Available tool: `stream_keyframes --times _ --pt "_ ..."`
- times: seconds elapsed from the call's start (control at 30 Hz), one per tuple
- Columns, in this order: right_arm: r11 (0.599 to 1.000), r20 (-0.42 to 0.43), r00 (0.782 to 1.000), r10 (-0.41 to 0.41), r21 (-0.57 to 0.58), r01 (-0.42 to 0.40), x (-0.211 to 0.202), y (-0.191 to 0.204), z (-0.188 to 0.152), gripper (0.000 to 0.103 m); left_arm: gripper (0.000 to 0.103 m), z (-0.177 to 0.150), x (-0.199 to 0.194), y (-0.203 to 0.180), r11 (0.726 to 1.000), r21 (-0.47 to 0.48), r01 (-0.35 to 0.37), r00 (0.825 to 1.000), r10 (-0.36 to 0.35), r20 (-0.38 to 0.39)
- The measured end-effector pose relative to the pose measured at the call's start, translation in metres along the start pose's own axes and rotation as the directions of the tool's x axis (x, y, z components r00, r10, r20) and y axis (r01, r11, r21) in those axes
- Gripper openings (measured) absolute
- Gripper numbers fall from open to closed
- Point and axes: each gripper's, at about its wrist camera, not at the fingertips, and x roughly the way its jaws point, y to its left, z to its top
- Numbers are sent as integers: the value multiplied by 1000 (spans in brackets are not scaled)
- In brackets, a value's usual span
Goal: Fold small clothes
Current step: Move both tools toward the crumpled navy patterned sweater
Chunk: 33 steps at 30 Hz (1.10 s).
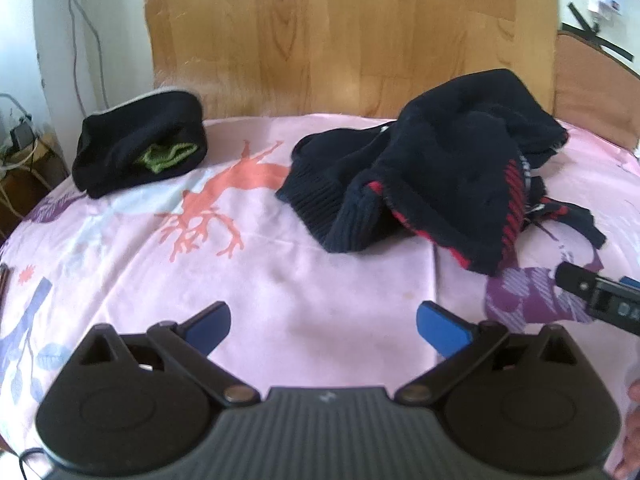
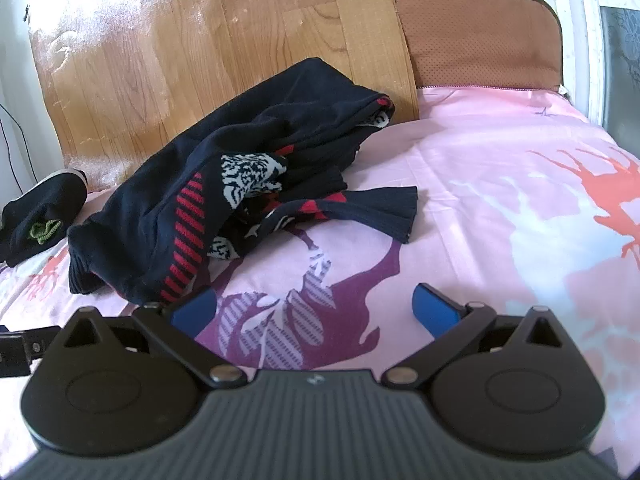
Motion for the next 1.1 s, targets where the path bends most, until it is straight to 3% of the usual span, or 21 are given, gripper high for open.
stream_keyframes --times 0.3,1.1 --pt "1000 4 1000 7 10 -7 -2 -1 0 103 102 1 -13 -24 998 64 26 999 -28 32" --pt "1000 4 1000 6 9 -6 -2 -1 0 103 103 0 0 7 1000 -18 12 999 -11 36"
